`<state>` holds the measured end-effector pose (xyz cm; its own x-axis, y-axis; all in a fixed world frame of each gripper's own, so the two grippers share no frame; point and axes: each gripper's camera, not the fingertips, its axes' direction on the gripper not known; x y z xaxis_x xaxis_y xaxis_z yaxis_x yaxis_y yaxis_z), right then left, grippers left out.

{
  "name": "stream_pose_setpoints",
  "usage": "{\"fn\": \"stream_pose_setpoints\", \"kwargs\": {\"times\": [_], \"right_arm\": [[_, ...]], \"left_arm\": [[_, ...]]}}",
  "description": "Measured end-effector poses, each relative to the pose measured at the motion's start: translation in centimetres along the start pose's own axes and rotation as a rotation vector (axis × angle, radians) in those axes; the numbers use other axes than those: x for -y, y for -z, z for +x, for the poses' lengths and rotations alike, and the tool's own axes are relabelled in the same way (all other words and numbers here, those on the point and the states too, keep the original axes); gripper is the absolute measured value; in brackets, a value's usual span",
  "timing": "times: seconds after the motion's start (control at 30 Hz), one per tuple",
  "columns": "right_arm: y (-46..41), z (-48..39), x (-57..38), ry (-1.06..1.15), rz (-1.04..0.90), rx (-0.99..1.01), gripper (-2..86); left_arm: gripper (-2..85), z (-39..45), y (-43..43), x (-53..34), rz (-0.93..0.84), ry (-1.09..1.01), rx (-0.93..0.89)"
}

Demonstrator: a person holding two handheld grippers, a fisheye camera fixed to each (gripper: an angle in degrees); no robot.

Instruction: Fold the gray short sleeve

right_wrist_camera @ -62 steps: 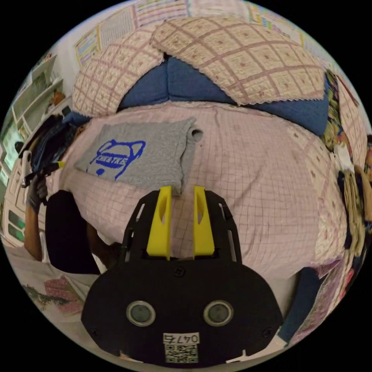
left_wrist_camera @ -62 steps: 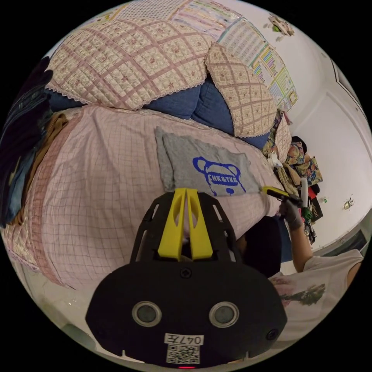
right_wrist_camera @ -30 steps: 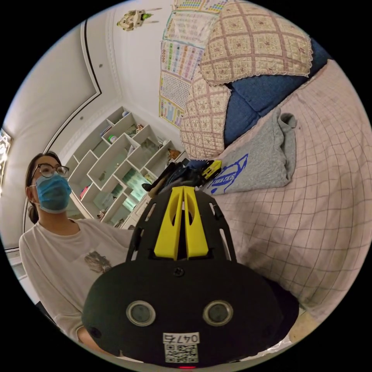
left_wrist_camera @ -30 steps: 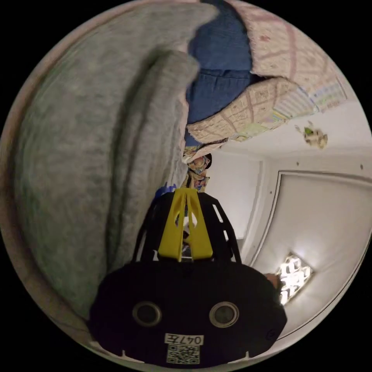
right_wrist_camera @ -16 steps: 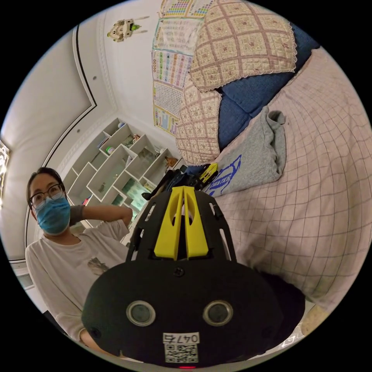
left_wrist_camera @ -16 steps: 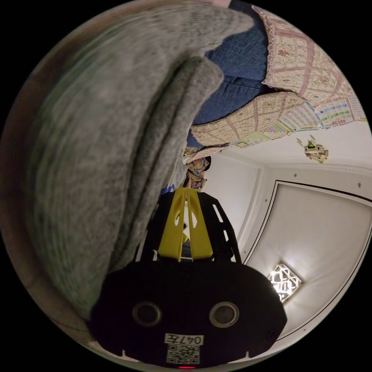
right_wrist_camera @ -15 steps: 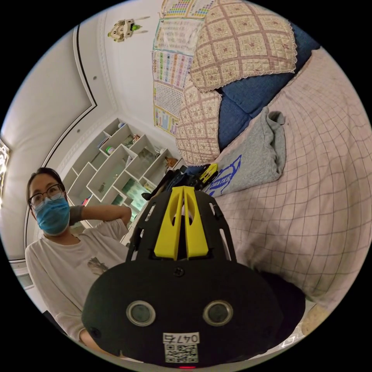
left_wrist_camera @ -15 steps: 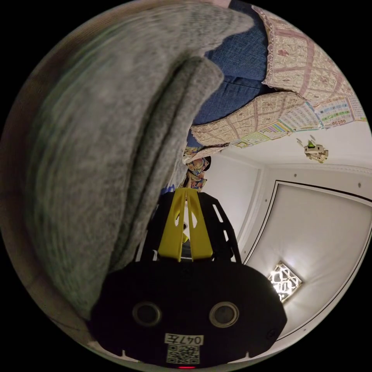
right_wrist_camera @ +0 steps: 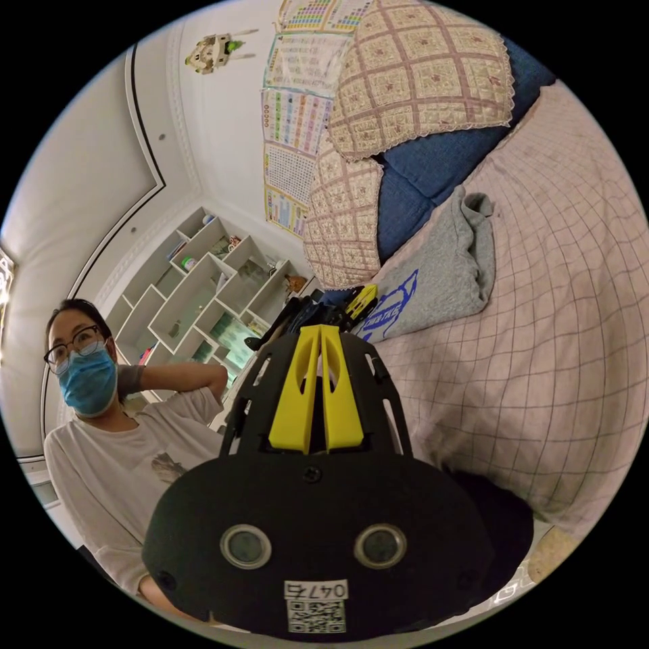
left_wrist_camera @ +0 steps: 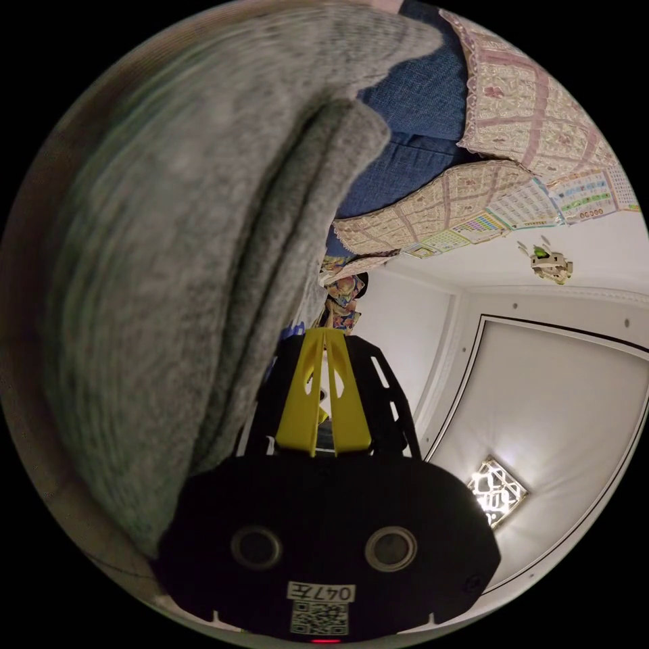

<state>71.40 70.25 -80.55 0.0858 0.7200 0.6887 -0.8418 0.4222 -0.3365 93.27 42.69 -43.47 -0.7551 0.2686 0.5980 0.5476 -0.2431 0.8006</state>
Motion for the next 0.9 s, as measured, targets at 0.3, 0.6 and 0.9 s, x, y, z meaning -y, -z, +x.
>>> {"fn": "stream_pose_setpoints", "kwargs": {"times": [0.3, 0.6, 0.9], "right_arm": [[-0.6, 0.0, -0.3, 0.001, -0.014, -0.006, -1.3], [-0.9, 0.3, -0.6, 0.0, -0.01, 0.002, -1.3], [-1.3, 0.7, -0.4, 0.0, -0.016, -0.002, -1.3]], "left_arm": [[-1.0, -0.9, -3.7, -2.6, 0.0, 0.001, -0.001], [-1.0, -1.8, -6.3, -4.3, 0.0, 0.002, -0.002], [-1.0, -2.8, -7.7, -5.0, 0.0, 0.002, -0.003]]}}
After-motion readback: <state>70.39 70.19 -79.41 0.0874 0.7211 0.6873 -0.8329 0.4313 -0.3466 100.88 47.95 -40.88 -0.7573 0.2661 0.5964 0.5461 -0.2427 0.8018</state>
